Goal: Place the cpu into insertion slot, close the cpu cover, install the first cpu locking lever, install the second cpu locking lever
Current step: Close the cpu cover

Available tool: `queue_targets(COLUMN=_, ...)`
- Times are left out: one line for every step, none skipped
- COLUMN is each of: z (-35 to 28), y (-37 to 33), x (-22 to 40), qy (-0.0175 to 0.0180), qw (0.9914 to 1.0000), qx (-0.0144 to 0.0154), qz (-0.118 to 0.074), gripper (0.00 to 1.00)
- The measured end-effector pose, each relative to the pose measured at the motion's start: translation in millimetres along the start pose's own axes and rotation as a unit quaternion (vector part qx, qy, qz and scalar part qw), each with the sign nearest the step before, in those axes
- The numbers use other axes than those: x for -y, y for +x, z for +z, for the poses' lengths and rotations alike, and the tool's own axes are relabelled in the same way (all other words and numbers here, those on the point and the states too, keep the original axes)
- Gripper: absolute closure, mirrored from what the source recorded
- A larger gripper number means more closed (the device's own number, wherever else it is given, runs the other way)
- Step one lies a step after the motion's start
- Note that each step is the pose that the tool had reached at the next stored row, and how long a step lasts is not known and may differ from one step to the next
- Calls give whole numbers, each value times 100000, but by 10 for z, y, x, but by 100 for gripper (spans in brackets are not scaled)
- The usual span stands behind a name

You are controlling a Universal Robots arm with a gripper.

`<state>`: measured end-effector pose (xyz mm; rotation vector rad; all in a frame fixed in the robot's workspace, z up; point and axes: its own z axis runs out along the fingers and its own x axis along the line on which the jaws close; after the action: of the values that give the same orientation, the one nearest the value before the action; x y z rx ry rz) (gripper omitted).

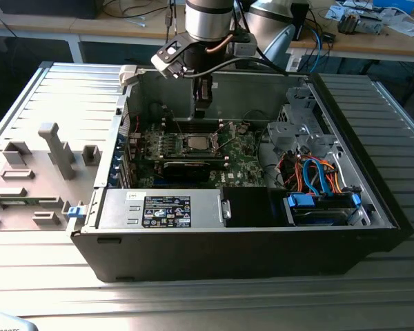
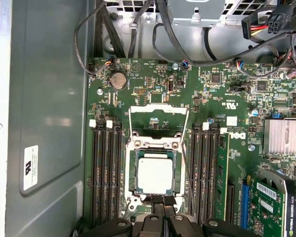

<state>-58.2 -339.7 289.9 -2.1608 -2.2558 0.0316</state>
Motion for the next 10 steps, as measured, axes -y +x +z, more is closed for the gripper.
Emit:
queue_targets(z=-1, y=0, x=-5, qy=5, qw=100000, qx=12, qz=2, gripper=89)
queue_targets(z=-1, y=-1, x=-14, qy=2, qw=100000, qx=10, qz=9, gripper=89)
queue_targets(z=0, y=-1, x=-23, qy=-2, qw=100000, qx=9, qz=8, gripper=89)
queue_targets(z=-1, y=-1, x=-30, qy=-1, qw=100000, qx=12, qz=8, gripper=89)
queue_targets(z=-1, y=-2, x=-47, qy=-2, qw=100000, qx=10, qz=8, gripper=89)
queue_targets(z=-1, y=-2, x=-62, qy=-2, qw=100000, qx=11, qz=11, gripper=89)
queue_targets(z=-1, y=-3, x=-77, qy=-2, qw=100000, qx=12, qz=15, gripper=89)
queue_targets(z=-1, y=-4, x=-94, qy=-3, qw=100000, qx=6, qz=9, gripper=89)
queue_targets(z=-1, y=-4, x=-108, qy=-3, qw=100000, qx=8, qz=11, gripper=89)
queue_targets(z=2, y=-6, x=-132, qy=-8, qw=100000, qx=2, qz=6, gripper=89)
